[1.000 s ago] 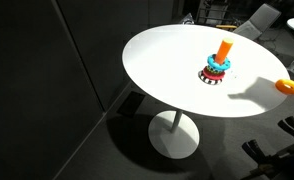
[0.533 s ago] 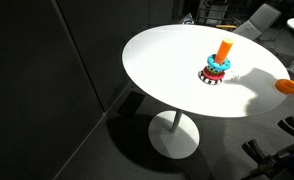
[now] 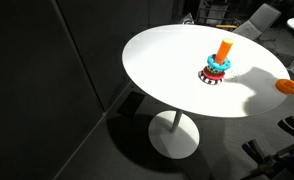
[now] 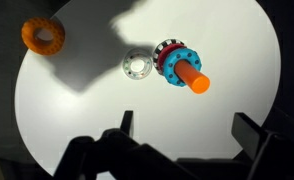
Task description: Remove the blue ring from the ring stacking stand and place it on the table
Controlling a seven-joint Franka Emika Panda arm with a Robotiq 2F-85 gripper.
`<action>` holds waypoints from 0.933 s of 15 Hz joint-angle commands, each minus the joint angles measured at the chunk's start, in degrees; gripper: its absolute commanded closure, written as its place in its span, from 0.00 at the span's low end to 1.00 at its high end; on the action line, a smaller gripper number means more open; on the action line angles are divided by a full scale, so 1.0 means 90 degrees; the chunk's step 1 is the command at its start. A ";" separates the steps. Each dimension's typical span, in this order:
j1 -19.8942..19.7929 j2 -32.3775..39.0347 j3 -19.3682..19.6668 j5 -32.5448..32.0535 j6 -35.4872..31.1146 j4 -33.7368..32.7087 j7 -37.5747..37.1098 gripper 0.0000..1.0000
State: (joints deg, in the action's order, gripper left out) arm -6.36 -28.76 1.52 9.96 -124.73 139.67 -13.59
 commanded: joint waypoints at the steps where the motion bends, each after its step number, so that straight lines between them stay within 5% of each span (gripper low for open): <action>1: 0.0022 0.0002 0.0021 -0.0013 0.0009 -0.0009 -0.0009 0.00; 9: 0.0104 0.1029 0.0164 0.0252 -0.0744 -0.0023 0.0201 0.00; 14: 0.0332 0.1994 0.0443 0.1114 -0.1475 -0.0116 0.0934 0.00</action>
State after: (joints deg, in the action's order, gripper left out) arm -5.09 -15.08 3.49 15.08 -135.46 140.00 -10.04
